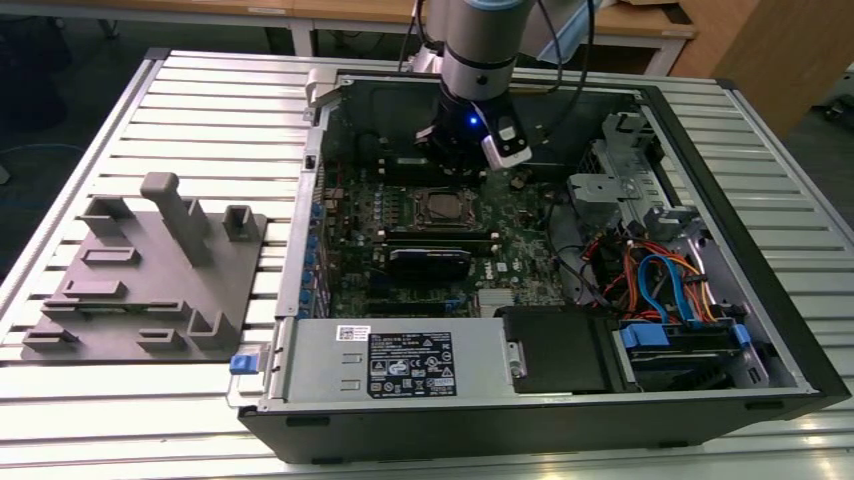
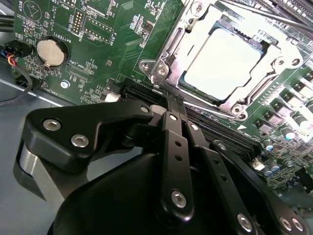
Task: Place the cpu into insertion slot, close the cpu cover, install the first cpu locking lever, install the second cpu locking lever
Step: 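Install the first cpu locking lever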
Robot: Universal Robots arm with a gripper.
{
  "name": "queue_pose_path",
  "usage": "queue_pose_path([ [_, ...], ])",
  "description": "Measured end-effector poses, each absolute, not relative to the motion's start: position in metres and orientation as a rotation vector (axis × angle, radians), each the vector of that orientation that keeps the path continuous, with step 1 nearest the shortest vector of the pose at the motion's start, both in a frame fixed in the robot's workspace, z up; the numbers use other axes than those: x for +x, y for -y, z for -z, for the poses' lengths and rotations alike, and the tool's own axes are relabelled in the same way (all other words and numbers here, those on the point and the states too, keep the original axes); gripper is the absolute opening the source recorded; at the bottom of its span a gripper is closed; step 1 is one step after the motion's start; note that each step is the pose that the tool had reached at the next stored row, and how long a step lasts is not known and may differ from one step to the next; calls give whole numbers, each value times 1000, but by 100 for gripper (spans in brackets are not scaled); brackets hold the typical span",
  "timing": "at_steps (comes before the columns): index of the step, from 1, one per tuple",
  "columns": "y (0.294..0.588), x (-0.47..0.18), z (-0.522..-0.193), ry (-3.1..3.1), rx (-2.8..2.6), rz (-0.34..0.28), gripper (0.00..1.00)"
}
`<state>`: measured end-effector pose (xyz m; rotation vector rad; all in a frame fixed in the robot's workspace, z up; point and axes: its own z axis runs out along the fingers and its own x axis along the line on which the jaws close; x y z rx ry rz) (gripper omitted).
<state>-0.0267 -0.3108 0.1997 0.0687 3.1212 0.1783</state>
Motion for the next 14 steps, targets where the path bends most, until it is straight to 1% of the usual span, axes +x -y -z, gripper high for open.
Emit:
queue_pose_path([
  [14, 311, -27, -201, -3121, 69, -175, 10],
])
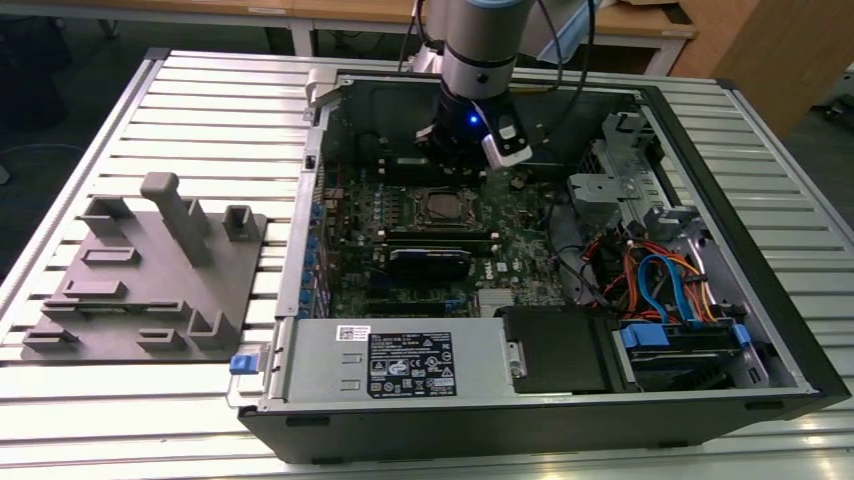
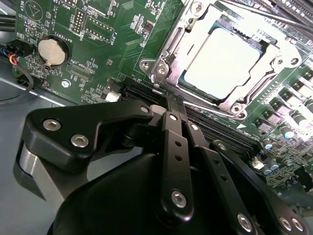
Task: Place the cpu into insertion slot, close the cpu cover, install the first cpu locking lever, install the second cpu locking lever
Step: 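Install the first cpu locking lever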
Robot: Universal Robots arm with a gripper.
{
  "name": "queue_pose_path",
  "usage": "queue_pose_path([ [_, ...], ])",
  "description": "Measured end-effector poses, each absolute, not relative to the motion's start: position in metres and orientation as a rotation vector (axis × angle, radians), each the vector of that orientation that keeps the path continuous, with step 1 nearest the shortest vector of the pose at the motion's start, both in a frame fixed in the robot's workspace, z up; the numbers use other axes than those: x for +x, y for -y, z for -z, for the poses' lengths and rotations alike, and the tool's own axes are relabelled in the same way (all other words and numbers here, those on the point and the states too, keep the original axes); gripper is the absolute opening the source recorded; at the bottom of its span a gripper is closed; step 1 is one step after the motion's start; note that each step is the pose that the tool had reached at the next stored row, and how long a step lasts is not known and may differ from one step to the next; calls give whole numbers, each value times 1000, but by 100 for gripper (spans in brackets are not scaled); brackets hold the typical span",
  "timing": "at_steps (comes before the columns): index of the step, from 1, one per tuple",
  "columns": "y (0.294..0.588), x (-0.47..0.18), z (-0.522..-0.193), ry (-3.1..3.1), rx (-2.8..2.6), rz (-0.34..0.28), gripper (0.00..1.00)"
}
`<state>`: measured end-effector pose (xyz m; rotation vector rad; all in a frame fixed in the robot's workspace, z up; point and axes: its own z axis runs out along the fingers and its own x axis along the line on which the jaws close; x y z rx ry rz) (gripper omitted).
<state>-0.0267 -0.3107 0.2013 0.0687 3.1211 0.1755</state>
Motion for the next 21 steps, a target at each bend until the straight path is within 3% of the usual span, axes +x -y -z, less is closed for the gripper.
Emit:
queue_pose_path([
  [21, 311, -27, -200, -3122, 69, -155, 10],
])
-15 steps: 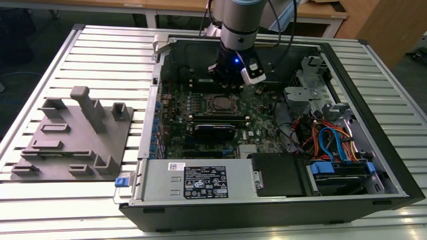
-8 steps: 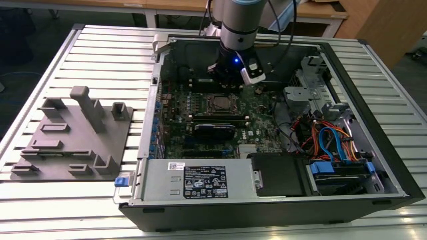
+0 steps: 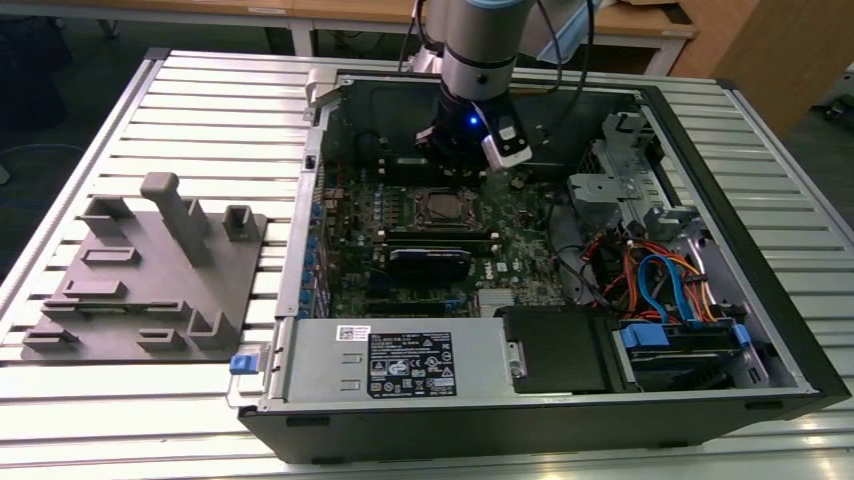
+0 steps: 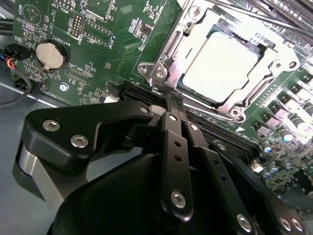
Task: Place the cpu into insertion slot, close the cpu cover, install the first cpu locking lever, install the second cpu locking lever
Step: 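Install the first cpu locking lever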
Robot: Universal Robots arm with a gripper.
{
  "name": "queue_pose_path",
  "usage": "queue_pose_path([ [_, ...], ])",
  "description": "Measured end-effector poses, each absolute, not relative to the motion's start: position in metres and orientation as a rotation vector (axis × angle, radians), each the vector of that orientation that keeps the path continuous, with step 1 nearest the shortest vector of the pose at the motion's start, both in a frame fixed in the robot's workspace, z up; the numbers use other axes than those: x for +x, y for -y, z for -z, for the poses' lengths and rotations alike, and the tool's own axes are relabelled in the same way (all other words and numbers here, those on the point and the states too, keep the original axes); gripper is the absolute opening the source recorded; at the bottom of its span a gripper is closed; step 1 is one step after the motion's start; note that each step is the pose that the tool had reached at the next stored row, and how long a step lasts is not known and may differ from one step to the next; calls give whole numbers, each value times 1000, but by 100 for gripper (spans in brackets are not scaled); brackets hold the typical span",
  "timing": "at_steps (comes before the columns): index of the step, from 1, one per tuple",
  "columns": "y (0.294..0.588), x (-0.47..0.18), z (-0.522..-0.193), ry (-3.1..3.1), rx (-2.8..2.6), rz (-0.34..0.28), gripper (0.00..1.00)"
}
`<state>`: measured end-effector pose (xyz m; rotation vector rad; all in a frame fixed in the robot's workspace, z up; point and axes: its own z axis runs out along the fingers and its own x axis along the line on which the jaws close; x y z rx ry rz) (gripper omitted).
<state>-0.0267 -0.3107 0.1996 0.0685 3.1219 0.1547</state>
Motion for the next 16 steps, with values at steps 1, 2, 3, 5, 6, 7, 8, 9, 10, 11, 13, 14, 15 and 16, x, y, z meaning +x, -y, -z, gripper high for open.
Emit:
queue_pose_path([
  [1, 311, -27, -200, -3122, 68, -152, 10],
  [2, 311, -27, -200, -3122, 69, -149, 10],
  [3, 311, -27, -199, -3122, 69, -145, 10],
  [5, 311, -27, -199, -3123, 69, -139, 10],
  [6, 311, -27, -199, -3123, 68, -137, 10],
  [7, 311, -27, -199, -3123, 68, -135, 10],
  [8, 311, -27, -198, -3123, 68, -133, 10],
  [9, 311, -27, -198, -3123, 68, -132, 10],
  [10, 311, -27, -197, -3123, 68, -130, 10],
  [11, 311, -27, -197, -3123, 68, -127, 10],
  [13, 311, -27, -196, -3123, 68, -119, 10],
  [14, 311, -27, -196, -3123, 68, -115, 10],
  [15, 311, -27, -196, -3123, 68, -114, 10],
  [16, 311, -27, -196, -3123, 68, -114, 10],
])
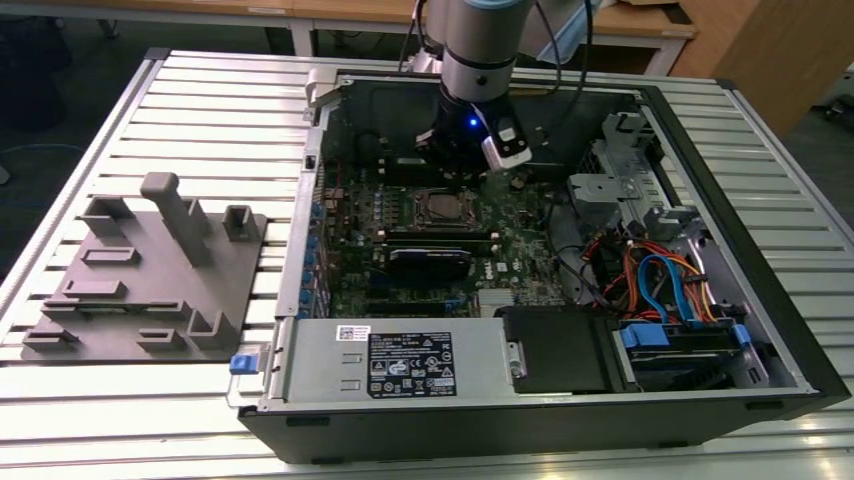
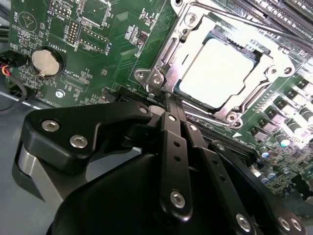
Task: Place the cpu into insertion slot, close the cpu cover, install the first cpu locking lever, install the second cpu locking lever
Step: 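Install the first cpu locking lever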
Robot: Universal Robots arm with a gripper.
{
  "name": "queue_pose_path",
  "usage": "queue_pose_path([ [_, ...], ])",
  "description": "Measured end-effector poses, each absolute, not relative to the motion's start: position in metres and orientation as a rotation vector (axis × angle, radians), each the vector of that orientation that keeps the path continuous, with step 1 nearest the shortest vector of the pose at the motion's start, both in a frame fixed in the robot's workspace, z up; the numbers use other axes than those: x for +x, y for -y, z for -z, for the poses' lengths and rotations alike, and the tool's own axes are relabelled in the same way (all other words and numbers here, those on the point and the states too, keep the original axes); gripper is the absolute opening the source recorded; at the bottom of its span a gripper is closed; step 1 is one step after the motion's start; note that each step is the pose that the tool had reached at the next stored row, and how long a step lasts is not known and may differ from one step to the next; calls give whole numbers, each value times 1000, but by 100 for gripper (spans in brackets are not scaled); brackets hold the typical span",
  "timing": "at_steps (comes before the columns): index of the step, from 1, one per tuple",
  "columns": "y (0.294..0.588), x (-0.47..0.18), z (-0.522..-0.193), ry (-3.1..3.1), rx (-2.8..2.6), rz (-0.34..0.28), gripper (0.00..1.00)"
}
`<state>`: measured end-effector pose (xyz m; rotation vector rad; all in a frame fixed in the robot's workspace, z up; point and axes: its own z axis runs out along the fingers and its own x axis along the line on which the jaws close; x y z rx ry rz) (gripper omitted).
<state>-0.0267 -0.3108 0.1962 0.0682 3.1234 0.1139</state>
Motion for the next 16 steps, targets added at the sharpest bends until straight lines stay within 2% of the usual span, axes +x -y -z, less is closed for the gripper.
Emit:
queue_pose_path([
  [16, 311, -27, -201, -3123, 68, -108, 10],
])
